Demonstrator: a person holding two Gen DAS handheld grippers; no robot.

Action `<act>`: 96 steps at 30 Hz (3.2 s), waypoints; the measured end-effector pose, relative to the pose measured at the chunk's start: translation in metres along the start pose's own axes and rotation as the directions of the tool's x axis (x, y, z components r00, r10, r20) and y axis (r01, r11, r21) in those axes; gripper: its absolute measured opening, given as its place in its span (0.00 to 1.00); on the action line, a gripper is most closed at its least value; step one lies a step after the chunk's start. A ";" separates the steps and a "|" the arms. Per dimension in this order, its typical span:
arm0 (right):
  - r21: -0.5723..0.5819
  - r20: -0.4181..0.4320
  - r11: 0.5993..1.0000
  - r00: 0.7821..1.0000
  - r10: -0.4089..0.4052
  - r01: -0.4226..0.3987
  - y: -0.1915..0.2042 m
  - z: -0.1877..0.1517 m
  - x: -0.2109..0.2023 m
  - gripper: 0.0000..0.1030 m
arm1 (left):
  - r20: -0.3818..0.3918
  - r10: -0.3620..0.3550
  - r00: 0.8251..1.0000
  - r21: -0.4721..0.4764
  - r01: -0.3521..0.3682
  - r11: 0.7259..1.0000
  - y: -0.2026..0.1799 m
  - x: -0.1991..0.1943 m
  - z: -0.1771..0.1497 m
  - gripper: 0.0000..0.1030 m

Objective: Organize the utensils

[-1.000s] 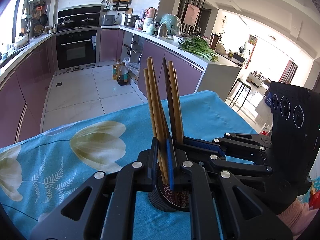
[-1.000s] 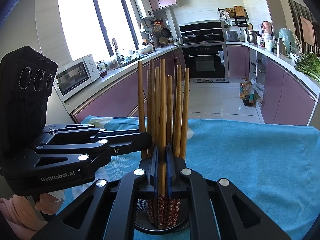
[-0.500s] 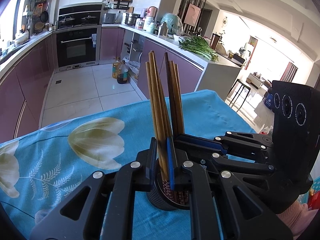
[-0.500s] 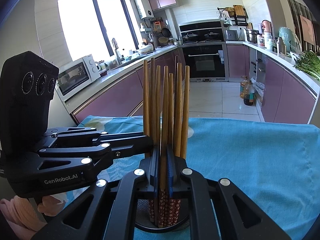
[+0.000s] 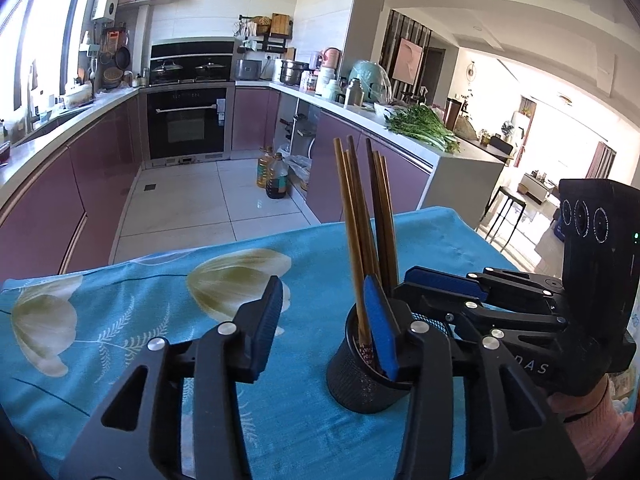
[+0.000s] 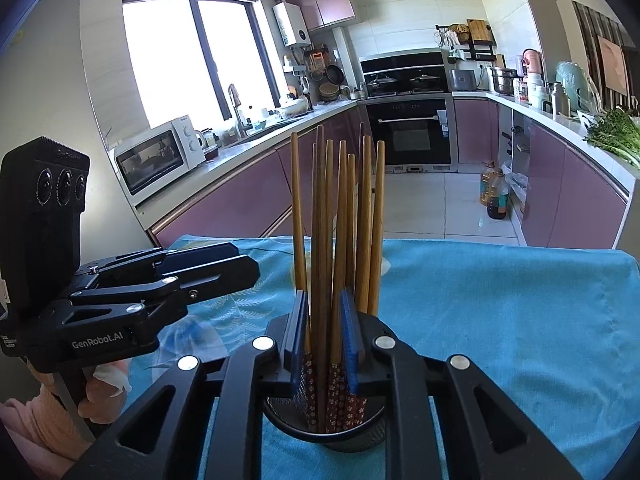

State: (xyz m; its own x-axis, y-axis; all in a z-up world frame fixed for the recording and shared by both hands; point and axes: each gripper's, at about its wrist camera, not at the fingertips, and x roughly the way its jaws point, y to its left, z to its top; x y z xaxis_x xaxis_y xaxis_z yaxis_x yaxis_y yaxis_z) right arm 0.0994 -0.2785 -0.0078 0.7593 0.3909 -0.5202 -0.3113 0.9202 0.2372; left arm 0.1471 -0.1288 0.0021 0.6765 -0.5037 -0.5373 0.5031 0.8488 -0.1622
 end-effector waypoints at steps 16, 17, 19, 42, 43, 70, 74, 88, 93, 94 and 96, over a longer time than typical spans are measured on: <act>-0.062 0.170 0.990 0.978 -0.118 0.130 0.022 -0.029 -0.042 0.88 | 0.254 0.255 0.933 -0.042 -0.253 0.967 0.023 -0.094 -0.045 0.94; -0.069 0.181 0.987 0.975 -0.129 0.143 0.025 -0.031 -0.044 0.90 | 0.266 0.268 0.926 -0.044 -0.266 0.963 0.023 -0.099 -0.048 0.94; -0.082 0.210 0.982 0.966 -0.151 0.171 0.030 -0.034 -0.048 0.94 | 0.284 0.294 0.913 -0.052 -0.292 0.955 0.025 -0.110 -0.052 0.94; -0.059 0.362 0.961 0.903 -0.230 0.269 0.054 -0.058 -0.086 0.94 | 0.401 0.413 0.818 -0.111 -0.404 0.908 0.020 -0.173 -0.082 0.94; -0.061 0.364 0.960 0.902 -0.232 0.272 0.055 -0.059 -0.086 0.94 | 0.400 0.416 0.817 -0.113 -0.406 0.907 0.021 -0.174 -0.083 0.94; -0.049 0.397 0.955 0.883 -0.252 0.294 0.065 -0.064 -0.095 0.94 | 0.426 0.468 0.774 -0.138 -0.456 0.879 0.022 -0.189 -0.088 0.94; -0.049 0.396 0.954 0.882 -0.254 0.296 0.064 -0.063 -0.094 0.94 | 0.427 0.470 0.773 -0.136 -0.459 0.878 0.022 -0.189 -0.088 0.94; -0.053 0.391 0.956 0.887 -0.246 0.289 0.065 -0.062 -0.093 0.94 | 0.427 0.472 0.771 -0.132 -0.464 0.876 0.021 -0.188 -0.088 0.94; -0.053 0.390 0.956 0.887 -0.245 0.287 0.065 -0.061 -0.093 0.94 | 0.429 0.475 0.768 -0.129 -0.468 0.874 0.020 -0.188 -0.087 0.94; -0.052 0.391 0.956 0.887 -0.246 0.288 0.065 -0.061 -0.093 0.94 | 0.429 0.475 0.768 -0.129 -0.469 0.874 0.020 -0.188 -0.087 0.94; -0.050 0.391 0.957 0.888 -0.243 0.284 0.065 -0.061 -0.093 0.94 | 0.430 0.476 0.767 -0.130 -0.470 0.873 0.020 -0.188 -0.087 0.94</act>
State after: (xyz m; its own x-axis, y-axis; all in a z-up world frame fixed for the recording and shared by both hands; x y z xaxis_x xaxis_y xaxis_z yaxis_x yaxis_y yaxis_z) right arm -0.0261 -0.2544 0.0062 0.9731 0.1163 -0.1988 -0.1110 0.9931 0.0377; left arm -0.0168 -0.0029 0.0277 0.9897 -0.0509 -0.1334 0.0518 0.9987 0.0032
